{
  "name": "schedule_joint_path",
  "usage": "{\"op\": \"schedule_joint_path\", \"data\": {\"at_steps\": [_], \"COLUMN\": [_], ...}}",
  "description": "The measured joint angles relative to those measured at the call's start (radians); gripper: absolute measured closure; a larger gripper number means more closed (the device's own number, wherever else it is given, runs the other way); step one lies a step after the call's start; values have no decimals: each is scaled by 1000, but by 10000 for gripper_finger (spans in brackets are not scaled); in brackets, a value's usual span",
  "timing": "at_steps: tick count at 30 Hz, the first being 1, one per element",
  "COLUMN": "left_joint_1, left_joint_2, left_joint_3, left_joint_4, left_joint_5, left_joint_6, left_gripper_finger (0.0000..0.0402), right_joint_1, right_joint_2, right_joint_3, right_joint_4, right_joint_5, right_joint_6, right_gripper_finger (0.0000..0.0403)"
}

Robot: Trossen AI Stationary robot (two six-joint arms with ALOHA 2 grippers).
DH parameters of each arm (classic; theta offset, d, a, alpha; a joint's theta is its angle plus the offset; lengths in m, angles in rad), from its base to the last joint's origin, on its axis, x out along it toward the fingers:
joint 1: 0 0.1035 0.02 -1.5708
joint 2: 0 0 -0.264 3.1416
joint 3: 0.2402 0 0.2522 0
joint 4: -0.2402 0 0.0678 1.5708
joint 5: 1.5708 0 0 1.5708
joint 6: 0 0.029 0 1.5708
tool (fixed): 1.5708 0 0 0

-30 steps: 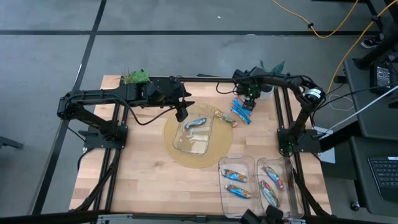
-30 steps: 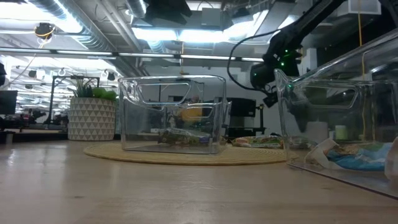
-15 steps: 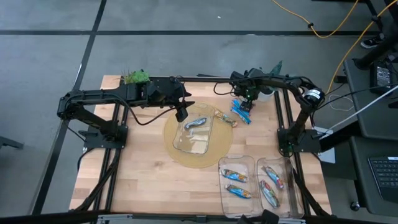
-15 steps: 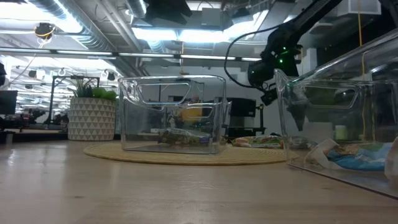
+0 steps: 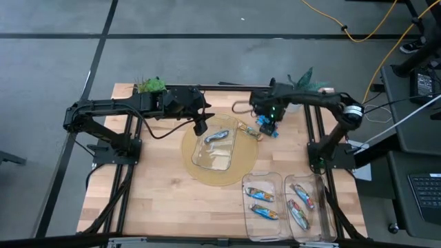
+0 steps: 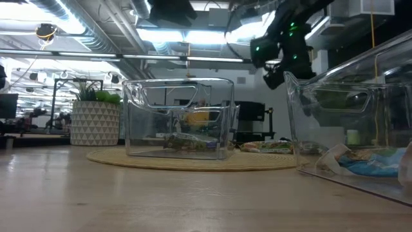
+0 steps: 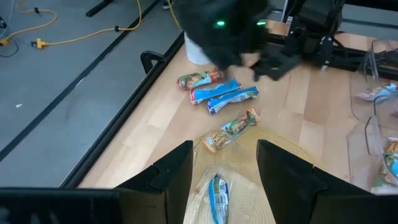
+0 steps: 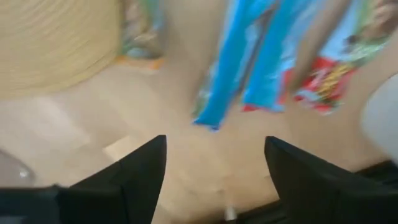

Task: Pick and place Granola Bars by type
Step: Put the yellow granola bar pack into the bottom left transparent bin

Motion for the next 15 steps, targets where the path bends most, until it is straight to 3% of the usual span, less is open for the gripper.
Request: {"op": "schedule_joint_path", "data": {"at_steps": [5,10,15], "left_joint_1": [0,1,10], "left_joint_2": [0,0,0], "left_joint_3": [0,0,0], "left_joint_4": [-11,-10,-8], "left_joint_5": [2,3,3], "left_joint_6": [34,78,87], "left_gripper_finger": [233,233,233], "right_joint_1": [106,128,75], "right_joint_2": [-98,-134,-134], "right_joint_3": [-152,-283,-334], "right_joint_4": [132,210,237], "right_joint_5": [-40,-117,1], "right_joint_6": [144,253,294], "right_gripper_finger": [142,143,144]}}
